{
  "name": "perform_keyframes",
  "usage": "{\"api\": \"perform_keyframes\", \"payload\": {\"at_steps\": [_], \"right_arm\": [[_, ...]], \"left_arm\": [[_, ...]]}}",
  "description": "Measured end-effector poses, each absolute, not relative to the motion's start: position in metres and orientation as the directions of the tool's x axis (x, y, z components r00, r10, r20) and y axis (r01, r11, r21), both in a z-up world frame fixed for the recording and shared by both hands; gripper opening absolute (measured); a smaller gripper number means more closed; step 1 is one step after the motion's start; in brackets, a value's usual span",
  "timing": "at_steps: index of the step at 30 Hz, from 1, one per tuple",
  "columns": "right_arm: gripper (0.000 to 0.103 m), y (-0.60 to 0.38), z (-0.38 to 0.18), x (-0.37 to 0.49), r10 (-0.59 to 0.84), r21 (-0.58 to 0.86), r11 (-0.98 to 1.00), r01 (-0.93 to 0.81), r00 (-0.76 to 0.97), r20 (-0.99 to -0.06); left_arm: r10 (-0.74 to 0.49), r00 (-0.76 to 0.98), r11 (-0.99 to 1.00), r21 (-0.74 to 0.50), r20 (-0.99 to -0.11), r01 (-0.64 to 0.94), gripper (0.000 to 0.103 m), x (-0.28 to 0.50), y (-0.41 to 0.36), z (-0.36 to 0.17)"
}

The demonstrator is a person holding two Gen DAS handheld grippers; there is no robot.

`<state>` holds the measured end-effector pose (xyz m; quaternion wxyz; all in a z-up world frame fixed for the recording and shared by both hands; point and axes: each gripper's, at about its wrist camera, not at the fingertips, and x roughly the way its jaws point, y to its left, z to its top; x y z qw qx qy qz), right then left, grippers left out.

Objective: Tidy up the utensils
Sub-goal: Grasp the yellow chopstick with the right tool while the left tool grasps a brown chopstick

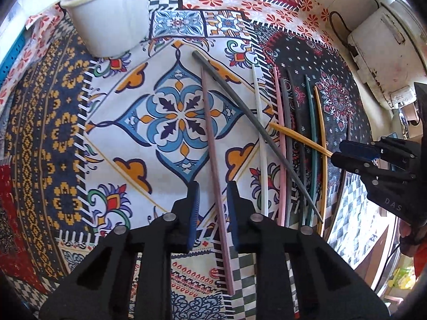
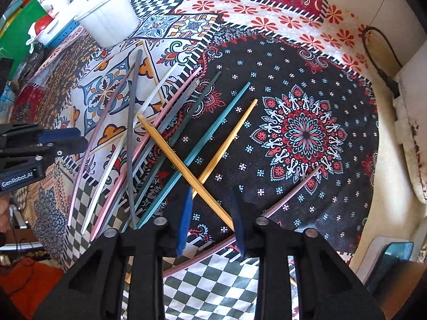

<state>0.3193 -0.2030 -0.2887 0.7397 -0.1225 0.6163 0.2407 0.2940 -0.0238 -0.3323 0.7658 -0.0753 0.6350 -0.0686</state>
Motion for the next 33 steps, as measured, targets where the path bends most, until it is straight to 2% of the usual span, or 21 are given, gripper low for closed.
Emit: {"api": "perform_keyframes", "payload": {"at_steps": [3,14,18,23,33], "right_arm": [[0.019,-0.204,-0.29,0.324,0.207,0.13,0.845,-0.518,0.095,-0.974],[0.016,-0.189,-0.306,0.337,0.213,0.168,0.816,-0.554,0.019,-0.977],[0.011,-0.177,-0.313,0.339,0.207,0.163,0.821,-0.547,0.02,-0.978],[0.005,-0.184,-0.309,0.342,0.231,0.188,0.844,-0.503,0.023,-0.973],[0.005,-0.197,-0.294,0.342,0.26,0.194,0.875,-0.444,0.092,-0.961]], "left_arm": [[-0.195,0.164,0.981,-0.195,-0.967,0.014,0.013,0.296,-0.026,-0.338],[-0.194,0.183,0.981,-0.194,-0.964,0.022,0.01,0.297,-0.032,-0.339],[-0.223,0.183,0.974,-0.226,-0.957,0.005,0.004,0.302,-0.027,-0.339],[-0.261,0.176,0.964,-0.264,-0.949,0.003,0.004,0.305,-0.023,-0.34],[-0.265,0.198,0.963,-0.271,-0.944,-0.002,0.003,0.297,-0.015,-0.331]]}}
